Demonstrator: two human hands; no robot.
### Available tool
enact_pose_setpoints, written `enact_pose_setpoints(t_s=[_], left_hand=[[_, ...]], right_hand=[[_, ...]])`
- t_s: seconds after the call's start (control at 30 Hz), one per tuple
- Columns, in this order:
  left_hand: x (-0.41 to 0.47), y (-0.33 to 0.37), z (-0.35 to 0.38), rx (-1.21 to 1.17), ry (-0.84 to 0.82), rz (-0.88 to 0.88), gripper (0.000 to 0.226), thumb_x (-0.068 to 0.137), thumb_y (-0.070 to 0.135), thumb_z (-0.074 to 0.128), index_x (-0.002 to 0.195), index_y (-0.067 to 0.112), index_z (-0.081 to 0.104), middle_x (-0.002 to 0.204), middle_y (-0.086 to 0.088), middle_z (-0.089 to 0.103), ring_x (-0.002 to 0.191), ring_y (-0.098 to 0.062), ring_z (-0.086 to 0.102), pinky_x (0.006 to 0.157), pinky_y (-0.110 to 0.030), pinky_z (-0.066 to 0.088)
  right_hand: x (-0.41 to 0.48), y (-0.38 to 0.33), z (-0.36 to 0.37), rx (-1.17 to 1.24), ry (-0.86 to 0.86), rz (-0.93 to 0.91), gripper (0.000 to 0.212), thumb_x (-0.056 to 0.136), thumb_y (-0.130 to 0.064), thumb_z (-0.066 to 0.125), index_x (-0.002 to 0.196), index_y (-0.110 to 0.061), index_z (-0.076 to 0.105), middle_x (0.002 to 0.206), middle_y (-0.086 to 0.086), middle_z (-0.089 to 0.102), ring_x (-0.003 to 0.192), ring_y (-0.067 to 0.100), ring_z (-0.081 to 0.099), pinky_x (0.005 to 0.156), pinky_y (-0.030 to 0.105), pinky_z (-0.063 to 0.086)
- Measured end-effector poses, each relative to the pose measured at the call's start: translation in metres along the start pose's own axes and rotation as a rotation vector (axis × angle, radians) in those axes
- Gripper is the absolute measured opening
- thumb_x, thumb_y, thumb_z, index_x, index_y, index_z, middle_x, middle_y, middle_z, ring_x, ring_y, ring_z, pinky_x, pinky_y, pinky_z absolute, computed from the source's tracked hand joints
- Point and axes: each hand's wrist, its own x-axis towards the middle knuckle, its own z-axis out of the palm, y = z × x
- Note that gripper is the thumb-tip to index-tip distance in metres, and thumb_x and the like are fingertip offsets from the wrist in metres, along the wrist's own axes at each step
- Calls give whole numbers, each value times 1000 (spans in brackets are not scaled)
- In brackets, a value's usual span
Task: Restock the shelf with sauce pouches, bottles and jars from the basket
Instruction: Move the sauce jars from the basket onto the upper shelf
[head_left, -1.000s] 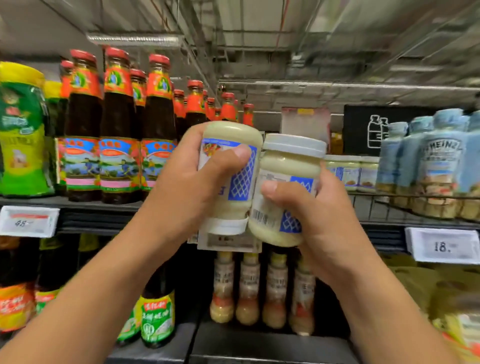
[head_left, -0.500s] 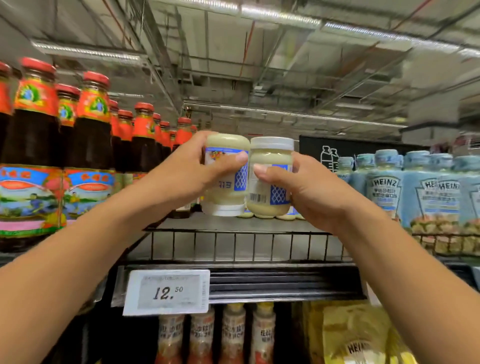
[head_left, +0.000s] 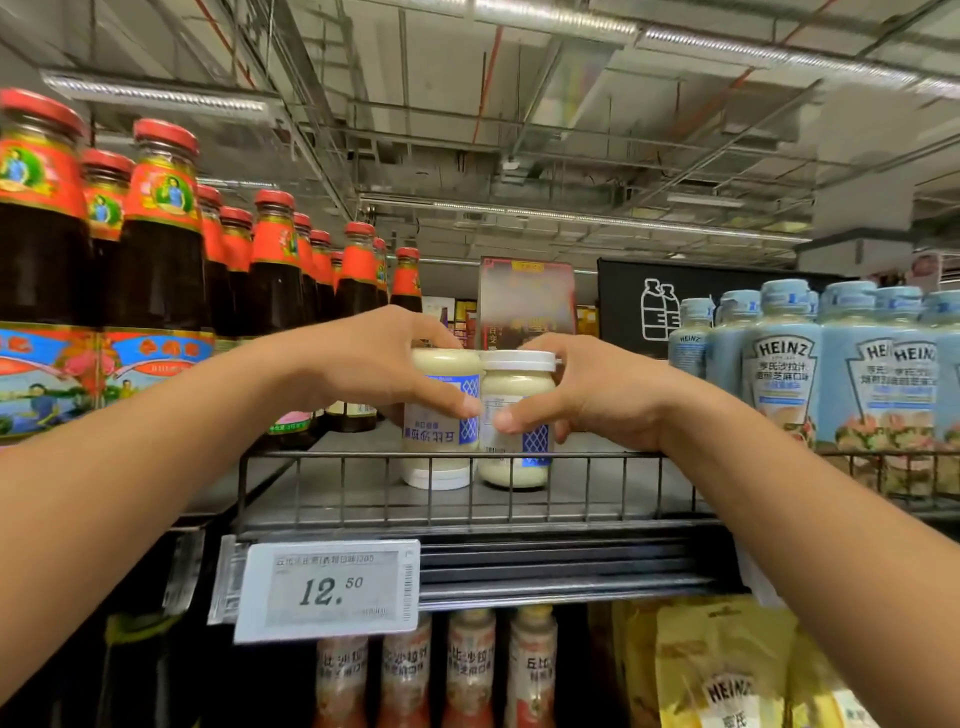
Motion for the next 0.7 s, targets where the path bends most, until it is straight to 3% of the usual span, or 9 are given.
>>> enact_pose_setpoints(t_s=[0.17,0.27,0.33,0.43,0.5,0.7], left_hand=[[3,-12,-2,-101,73,-115,68,52,42,91,106,13,63,91,-9,74,73,-15,75,54,-24,56],[0,-19,2,-158,159,-131,72,46,47,90,97,6,61,85,-12,72,65,-14,74,51,-25,56],[-4,-23,-1,-158,177,-140,76,41,53,88,98,11,60,86,-9,72,66,-13,74,53,-28,58],[-12,-26,-12,45,148,-176,79,40,70,81,104,30,59,92,1,71,74,-13,73,60,-32,62],[-16,-25,-20,184,108,-189,76,38,78,73,100,36,63,89,4,71,68,-11,69,56,-27,58],[-24,-25,-30,258,11,-212,69,42,70,77,95,26,72,79,-3,73,56,-9,63,51,-20,50]], right_hand=[[0,1,0,-65,36,23,66,55,-24,95,110,-19,59,78,-8,73,74,10,70,55,26,50],[-1,2,0,-96,56,24,75,51,-30,97,114,-19,58,85,-4,72,76,10,69,59,29,52],[-2,2,0,-100,60,29,81,46,-35,94,117,-20,58,93,-1,72,80,12,69,61,30,53],[-2,3,0,-103,67,33,73,59,-23,94,121,-20,56,100,4,71,83,15,69,63,30,54],[-2,4,-1,-113,76,34,72,63,-18,92,125,-22,54,102,3,70,83,13,68,62,28,54],[-2,6,-2,-123,94,7,74,67,-13,89,129,-28,52,106,1,67,86,11,67,62,25,53]])
